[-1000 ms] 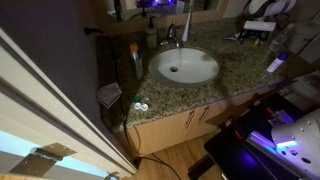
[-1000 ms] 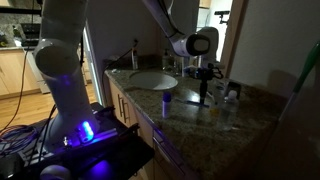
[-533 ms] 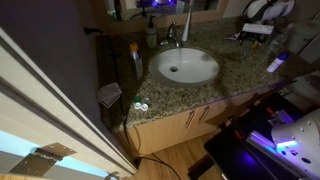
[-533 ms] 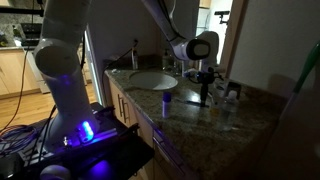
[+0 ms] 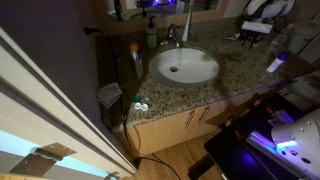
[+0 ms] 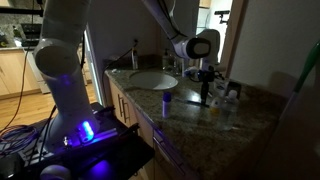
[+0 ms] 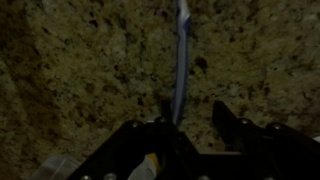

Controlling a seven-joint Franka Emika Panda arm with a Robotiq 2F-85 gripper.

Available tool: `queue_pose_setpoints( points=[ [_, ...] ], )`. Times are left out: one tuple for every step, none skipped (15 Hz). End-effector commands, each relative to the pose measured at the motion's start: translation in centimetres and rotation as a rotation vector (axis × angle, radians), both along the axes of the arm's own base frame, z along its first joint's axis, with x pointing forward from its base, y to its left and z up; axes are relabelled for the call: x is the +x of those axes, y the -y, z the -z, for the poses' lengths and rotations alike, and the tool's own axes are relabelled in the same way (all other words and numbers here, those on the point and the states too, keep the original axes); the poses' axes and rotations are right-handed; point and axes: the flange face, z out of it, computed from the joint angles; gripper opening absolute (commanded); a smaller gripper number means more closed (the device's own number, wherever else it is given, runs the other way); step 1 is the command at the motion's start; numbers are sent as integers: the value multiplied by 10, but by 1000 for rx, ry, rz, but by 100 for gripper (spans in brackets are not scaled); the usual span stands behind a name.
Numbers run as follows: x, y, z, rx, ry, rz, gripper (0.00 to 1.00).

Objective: Remove the tube out of the silver cup then put the toothbrush under running water and put the toothbrush in the cup, then close the tap

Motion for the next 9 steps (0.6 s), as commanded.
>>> queue_pose_setpoints(
  points=[
    [-11,3,20,29,-12,15,18],
    [-10,2,20,31,-8,18,11],
    [-8,-1,20,36,-4,20,5],
    [-7,-3,20,40,4,21,1],
    [-5,-5,19,47,12,19,0],
    [-3,-7,17,56,19,17,0],
    [0,-7,14,55,21,-35,2],
    [-2,-8,11,64,25,-43,2],
    [-1,-10,7,73,28,-58,2]
  ],
)
